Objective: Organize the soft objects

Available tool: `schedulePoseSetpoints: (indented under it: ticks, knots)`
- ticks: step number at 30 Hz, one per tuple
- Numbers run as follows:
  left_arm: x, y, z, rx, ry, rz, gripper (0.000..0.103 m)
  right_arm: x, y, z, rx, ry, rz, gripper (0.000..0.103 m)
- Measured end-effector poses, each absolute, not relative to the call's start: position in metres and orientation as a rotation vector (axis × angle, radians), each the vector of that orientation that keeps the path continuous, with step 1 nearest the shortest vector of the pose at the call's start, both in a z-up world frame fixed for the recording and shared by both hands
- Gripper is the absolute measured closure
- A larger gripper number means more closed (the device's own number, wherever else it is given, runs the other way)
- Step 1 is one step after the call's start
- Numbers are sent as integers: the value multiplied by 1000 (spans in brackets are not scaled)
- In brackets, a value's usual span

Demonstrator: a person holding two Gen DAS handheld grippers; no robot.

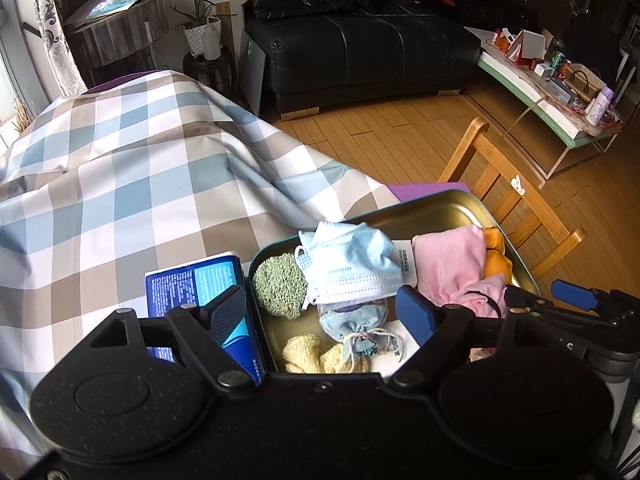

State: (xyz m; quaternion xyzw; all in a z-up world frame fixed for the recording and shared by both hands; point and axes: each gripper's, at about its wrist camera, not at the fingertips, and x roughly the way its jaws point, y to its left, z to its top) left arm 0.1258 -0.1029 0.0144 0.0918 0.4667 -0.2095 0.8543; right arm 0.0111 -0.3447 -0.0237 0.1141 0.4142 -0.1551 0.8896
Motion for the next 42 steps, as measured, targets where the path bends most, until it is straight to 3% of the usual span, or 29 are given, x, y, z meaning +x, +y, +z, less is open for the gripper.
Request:
schedulePoseSetpoints:
  ticks: [13,16,42]
  knots:
    - [102,-78,-3,149,985,-343,17,-26,-309,-38,117,706,-326,33]
    - [95,-77,-8,154,990,-327,17,-27,-308,-36,115,680,-298,27]
    - [84,-80,-22,216,1014,-346,17,-16,-307,-51,132,736,-294,26]
